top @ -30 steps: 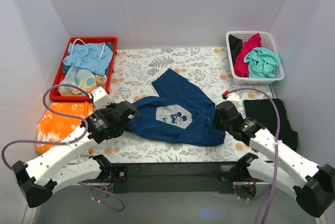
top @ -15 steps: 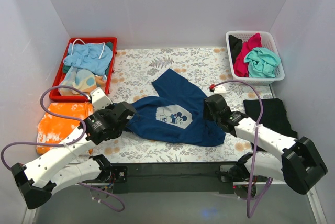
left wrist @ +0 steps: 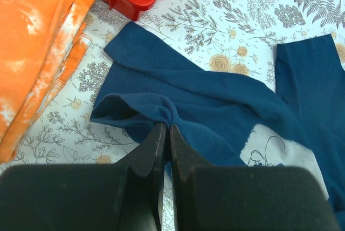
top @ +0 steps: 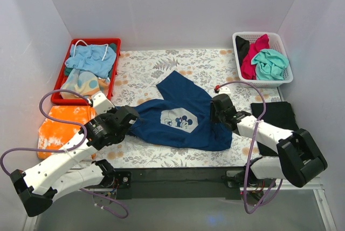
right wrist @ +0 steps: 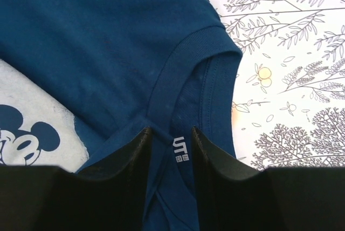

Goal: Fold and stack the t-shirts
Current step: Flatten out the tshirt

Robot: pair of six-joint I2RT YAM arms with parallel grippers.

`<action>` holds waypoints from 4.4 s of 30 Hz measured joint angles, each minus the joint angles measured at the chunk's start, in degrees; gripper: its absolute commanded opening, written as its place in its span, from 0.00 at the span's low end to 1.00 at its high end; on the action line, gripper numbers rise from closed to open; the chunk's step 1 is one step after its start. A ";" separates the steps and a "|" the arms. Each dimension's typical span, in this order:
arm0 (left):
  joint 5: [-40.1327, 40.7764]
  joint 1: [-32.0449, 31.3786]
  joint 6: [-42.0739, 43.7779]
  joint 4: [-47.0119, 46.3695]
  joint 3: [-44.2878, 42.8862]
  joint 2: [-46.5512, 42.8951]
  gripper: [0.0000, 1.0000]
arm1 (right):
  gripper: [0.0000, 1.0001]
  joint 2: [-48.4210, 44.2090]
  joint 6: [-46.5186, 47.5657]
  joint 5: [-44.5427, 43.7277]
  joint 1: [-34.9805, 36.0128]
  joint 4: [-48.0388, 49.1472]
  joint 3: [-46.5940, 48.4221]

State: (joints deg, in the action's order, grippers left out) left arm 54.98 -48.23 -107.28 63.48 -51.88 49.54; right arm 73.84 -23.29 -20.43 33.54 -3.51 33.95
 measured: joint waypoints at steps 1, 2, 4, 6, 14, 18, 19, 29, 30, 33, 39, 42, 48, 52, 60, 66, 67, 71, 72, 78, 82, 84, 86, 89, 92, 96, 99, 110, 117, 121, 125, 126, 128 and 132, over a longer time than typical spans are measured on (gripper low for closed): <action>0.00 0.00 -0.09 0.00 0.00 0.00 0.00 | 0.40 0.26 0.13 0.42 -0.15 0.35 0.09; 0.00 0.00 -0.09 0.00 0.00 0.00 0.00 | 0.40 0.46 0.17 1.01 -0.22 0.76 0.11; 0.00 0.00 -0.11 0.07 0.00 0.00 0.00 | 0.40 0.70 0.28 2.23 -0.48 1.33 0.11; 0.00 0.00 -0.13 0.20 0.00 0.00 0.00 | 0.40 0.90 0.31 3.30 -0.55 1.97 0.11; 0.00 0.00 -0.15 0.79 0.00 0.00 0.00 | 0.34 2.51 -0.09 7.52 -0.59 2.69 0.11; 0.00 0.00 -0.28 0.81 0.00 0.00 0.00 | 0.28 3.02 -0.28 8.09 -0.59 3.17 0.11; 0.00 0.00 -0.31 0.83 0.00 0.00 0.00 | 0.28 3.13 -0.31 8.22 -0.59 3.23 0.11; 0.00 0.00 -0.31 0.85 0.00 0.00 0.00 | 0.55 2.80 0.13 5.70 -0.87 3.21 0.11; 0.00 0.00 -0.31 0.83 0.00 0.00 0.00 | 0.55 2.69 0.33 5.55 -1.11 3.21 0.11; 0.00 0.00 -0.31 0.83 0.00 0.02 0.00 | 0.54 2.67 0.63 5.73 -2.14 3.21 0.09; 0.00 0.00 -0.31 0.98 0.00 0.02 0.00 | 0.47 2.78 0.68 7.63 -2.91 3.93 -0.52; 0.00 0.00 -0.31 1.03 0.00 0.02 0.00 | 0.44 3.17 0.61 9.38 -3.06 4.76 -1.11; 0.00 0.00 -0.35 1.27 0.00 0.02 0.00 | 0.28 4.02 0.31 12.37 -3.17 5.44 -1.27; 0.00 0.00 -0.35 1.40 0.00 0.00 0.00 | 0.01 4.17 -0.50 13.27 -3.17 5.62 -1.70; 0.00 0.00 -0.33 1.44 0.00 0.00 0.00 | 0.01 0.94 -0.81 11.96 -3.17 3.56 -1.88; 0.02 0.00 0.22 1.22 -0.35 0.02 0.00 | 0.01 -11.28 -0.52 9.14 -3.17 -2.58 -1.16; 0.02 0.00 0.61 0.98 -0.48 0.02 0.00 | 0.01 -13.29 -0.39 8.35 -3.17 -4.20 -0.35; 0.11 0.00 2.91 -0.63 -1.64 0.04 0.00 | 0.01 -19.54 0.76 5.49 -3.17 -9.27 5.18; 0.24 0.00 3.63 -1.25 -2.29 0.09 0.00 | 0.01 -20.79 1.14 4.57 -3.17 -10.56 7.10; 2.38 0.00 8.85 -4.17 -7.04 0.17 0.00 | 0.01 -24.65 2.95 0.79 -3.17 -14.38 12.02; 5.60 0.00 15.30 -8.02 -11.58 -0.17 0.00 | 0.01 -25.92 4.07 -1.49 -3.17 -17.03 13.70; 7.15 0.00 20.61 -12.41 -13.55 -1.25 0.00 | 0.01 -26.29 4.59 -2.47 -3.17 -18.25 15.32; 8.04 0.00 26.40 -17.92 -14.73 -2.64 0.00 | 0.01 -26.64 5.38 -3.30 -3.17 -19.56 17.70; 8.46 0.00 37.42 -29.79 -15.61 -5.27 0.00 | 0.01 -27.23 7.30 -4.66 -3.17 -20.37 23.98; 7.39 0.00 48.30 -43.15 -16.46 -6.32 0.00 | 0.01 -27.23 9.66 -5.18 -3.17 -19.96 31.30; 5.44 0.00 59.36 -58.29 -19.52 -2.78 0.00 | 0.01 -25.53 13.44 -5.18 -3.17 -17.42 40.35; 4.33 0.00 64.54 -65.81 -23.34 3.26 0.00 | 0.01 -22.47 16.31 -5.16 -3.17 -14.78 46.25; -17.00 23.82 49.22 -52.65 -34.80 26.21 0.00 | 0.01 -0.98 26.71 -4.92 -3.85 -9.62 67.19; -33.31 37.75 41.55 -43.87 -42.80 36.63 0.00 | 0.01 3.06 30.36 -3.87 -4.92 -10.23 72.74; -38.10 40.41 40.33 -41.92 -43.89 35.95 0.00 | 0.01 -1.20 31.65 -2.91 -4.98 -10.43 72.98; -42.10 39.85 40.35 -40.52 -44.26 31.39 0.00 | 0.01 -7.80 32.28 -1.25 -4.98 -10.47 72.98; -42.64 39.71 40.39 -40.24 -44.26 29.99 0.00 | 0.01 -9.57 32.41 -0.85 -4.98 -10.43 72.98; -43.58 39.60 40.63 -39.50 -44.26 25.18 0.00 | 0.01 -13.16 32.72 -0.11 -4.98 -10.40 72.96; -43.76 39.60 41.46 -39.08 -45.29 17.77 0.00 | 0.01 -18.08 33.20 1.16 -4.98 -10.01 73.05</action>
State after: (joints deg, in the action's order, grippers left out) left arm 11.22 -8.62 -65.82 24.40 -97.17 67.31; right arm 55.77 9.91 -19.27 28.56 -13.52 107.00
